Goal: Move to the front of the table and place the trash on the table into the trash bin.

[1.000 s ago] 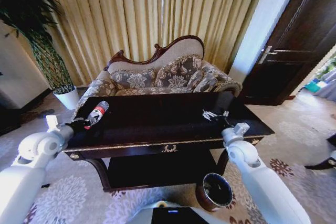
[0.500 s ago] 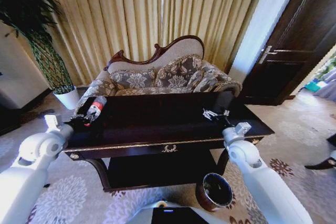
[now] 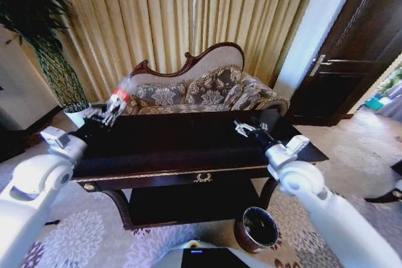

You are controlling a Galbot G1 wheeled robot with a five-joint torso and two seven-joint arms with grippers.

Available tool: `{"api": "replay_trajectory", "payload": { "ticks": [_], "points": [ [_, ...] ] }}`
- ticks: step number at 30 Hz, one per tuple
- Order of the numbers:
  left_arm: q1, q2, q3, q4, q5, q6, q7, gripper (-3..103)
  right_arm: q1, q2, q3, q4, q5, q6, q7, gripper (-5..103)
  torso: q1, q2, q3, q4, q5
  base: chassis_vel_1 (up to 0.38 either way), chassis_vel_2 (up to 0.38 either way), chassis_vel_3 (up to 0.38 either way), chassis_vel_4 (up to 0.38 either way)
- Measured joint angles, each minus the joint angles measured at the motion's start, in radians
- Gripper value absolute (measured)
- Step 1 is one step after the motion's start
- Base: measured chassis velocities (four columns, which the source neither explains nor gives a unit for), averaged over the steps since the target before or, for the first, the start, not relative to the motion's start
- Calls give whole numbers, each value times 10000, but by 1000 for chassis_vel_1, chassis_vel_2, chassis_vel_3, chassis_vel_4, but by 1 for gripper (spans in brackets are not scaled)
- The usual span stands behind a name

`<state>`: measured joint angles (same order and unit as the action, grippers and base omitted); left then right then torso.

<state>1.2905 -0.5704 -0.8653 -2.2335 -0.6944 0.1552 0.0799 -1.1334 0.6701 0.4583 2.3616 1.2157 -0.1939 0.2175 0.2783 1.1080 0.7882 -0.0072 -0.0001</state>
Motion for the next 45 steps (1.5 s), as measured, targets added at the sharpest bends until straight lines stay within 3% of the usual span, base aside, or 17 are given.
{"api": "replay_trajectory", "payload": {
  "ticks": [3,6,11,14,19,25,33,38,45],
  "points": [
    [-33,931,-410,-567,-388,-298,56,27,616,-657,112,330,1181,0,-523,100,0,0,1,0,1,0,0,0,0],
    [-2,1506,-630,-719,-580,-660,68,27,1092,-862,114,412,1932,0,-590,100,0,0,0,1,3,0,0,0,0],
    [-852,2056,-223,28,-936,-873,45,27,1988,-1024,-357,-142,2251,-36,-600,100,0,0,0,0,1,0,0,0,0],
    [-974,2055,-70,304,-926,-950,45,27,2153,-1051,-463,-373,2252,-60,-617,100,0,-1,1,0,0,0,0,0,0],
    [-1238,1630,597,1718,-514,-1557,239,27,2807,-1161,-1043,-1779,2060,-122,-1004,100,1,-2,2,3,-2,0,0,0,0],
    [-1928,1059,1761,2539,-293,-1881,385,27,3174,-969,-1535,-2593,1581,-124,-1373,100,0,-2,1,-1,1,0,0,0,0],
    [-3553,623,3327,3055,-87,-1997,495,27,5145,-199,-3410,-3988,1046,-124,-1444,100,1,-2,2,2,-1,0,0,0,0],
    [-4792,500,4566,3382,-90,-1968,516,27,6884,711,-4941,-4973,1025,-125,-1446,100,1,-3,3,2,0,0,0,0,0],
    [-5825,383,5454,3444,-167,-1859,569,27,7693,1275,-5715,-5321,1028,-125,-1460,100,2,-2,2,3,0,0,0,0,0]
  ]
}}
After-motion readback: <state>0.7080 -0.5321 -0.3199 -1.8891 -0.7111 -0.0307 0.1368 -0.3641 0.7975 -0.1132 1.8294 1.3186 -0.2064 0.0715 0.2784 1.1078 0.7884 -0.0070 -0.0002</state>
